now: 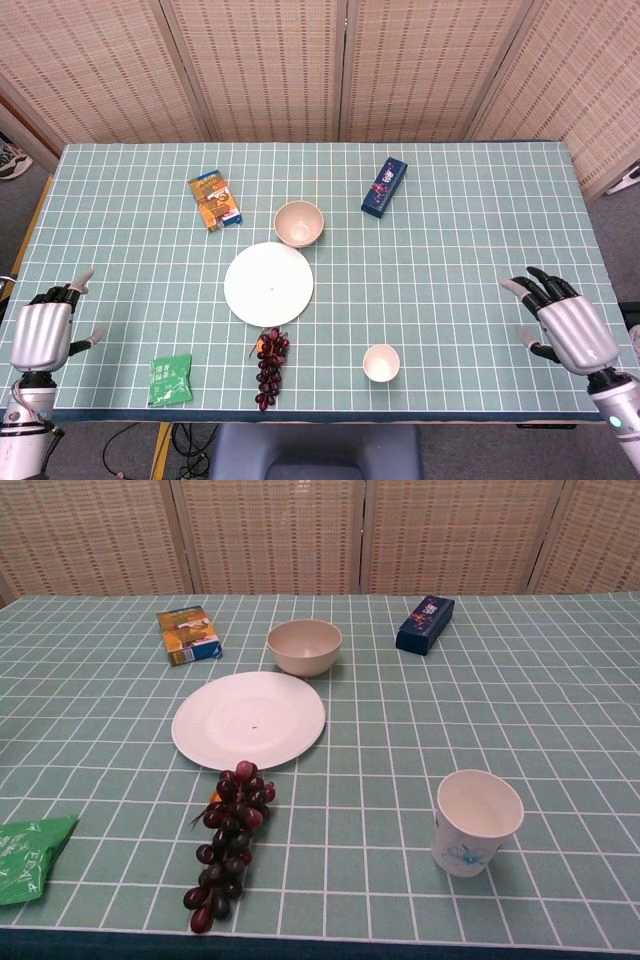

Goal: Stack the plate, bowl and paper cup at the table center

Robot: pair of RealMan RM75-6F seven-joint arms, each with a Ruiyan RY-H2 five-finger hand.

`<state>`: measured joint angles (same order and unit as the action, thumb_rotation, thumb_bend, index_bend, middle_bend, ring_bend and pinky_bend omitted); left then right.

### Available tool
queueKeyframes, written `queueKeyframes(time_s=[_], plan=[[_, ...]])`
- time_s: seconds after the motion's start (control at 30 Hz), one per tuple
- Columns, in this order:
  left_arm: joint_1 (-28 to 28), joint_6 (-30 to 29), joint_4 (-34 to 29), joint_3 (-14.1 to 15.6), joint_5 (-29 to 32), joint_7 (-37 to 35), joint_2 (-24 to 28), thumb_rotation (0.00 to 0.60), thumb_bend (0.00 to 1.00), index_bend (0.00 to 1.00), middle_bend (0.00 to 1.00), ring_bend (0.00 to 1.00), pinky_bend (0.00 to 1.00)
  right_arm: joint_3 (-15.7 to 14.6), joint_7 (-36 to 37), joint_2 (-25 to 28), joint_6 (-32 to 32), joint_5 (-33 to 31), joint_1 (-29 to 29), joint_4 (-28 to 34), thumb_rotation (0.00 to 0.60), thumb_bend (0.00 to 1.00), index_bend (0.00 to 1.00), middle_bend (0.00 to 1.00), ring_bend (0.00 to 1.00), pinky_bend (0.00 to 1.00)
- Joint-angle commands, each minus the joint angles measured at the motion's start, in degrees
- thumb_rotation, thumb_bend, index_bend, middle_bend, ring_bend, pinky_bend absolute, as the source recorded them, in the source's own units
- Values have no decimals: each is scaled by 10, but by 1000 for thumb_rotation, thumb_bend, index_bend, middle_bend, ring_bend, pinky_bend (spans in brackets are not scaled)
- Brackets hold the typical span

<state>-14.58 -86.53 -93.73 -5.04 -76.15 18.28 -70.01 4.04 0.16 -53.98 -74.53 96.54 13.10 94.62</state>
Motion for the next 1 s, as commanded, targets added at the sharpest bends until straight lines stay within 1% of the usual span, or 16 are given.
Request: queueKeyframes(time_s=[0.03,0.23,0.37,0.5,0.63,0.73,0.87,1.0], plan=[[8,-9,-8,4,-12,1,9,600,0,168,370,361,462,23,-17,-1,66,-16,55,19,600,345,186,228,101,208],[22,-19,-25,9,-26,3,25,600,0,174,367,359,457,55,-44,-13,166,-52,139,30,600,343,205,231,101,208],[29,-22,-33,13,-36,5,34,600,0,175,364,358,455,77,-76,-39,239,-92,200,21,600,343,228,231,101,208],[36,-27,-41,14,-42,6,40,600,0,179,363,358,454,95,-107,-74,292,-130,254,0,600,343,239,232,101,208],[41,-30,-47,14,-50,9,45,600,0,181,362,358,454,108,-139,-117,338,-168,307,-37,600,343,254,232,101,208],[45,-33,-51,14,-55,9,48,600,0,183,362,358,454,115,-162,-160,363,-195,347,-77,600,343,268,232,101,208],[51,-36,-55,15,-59,7,53,600,0,188,362,358,454,116,-180,-210,393,-228,390,-128,600,343,272,232,101,208],[58,-42,-58,14,-61,3,59,600,0,189,362,358,454,110,-193,-257,412,-246,424,-180,600,343,288,232,101,208]])
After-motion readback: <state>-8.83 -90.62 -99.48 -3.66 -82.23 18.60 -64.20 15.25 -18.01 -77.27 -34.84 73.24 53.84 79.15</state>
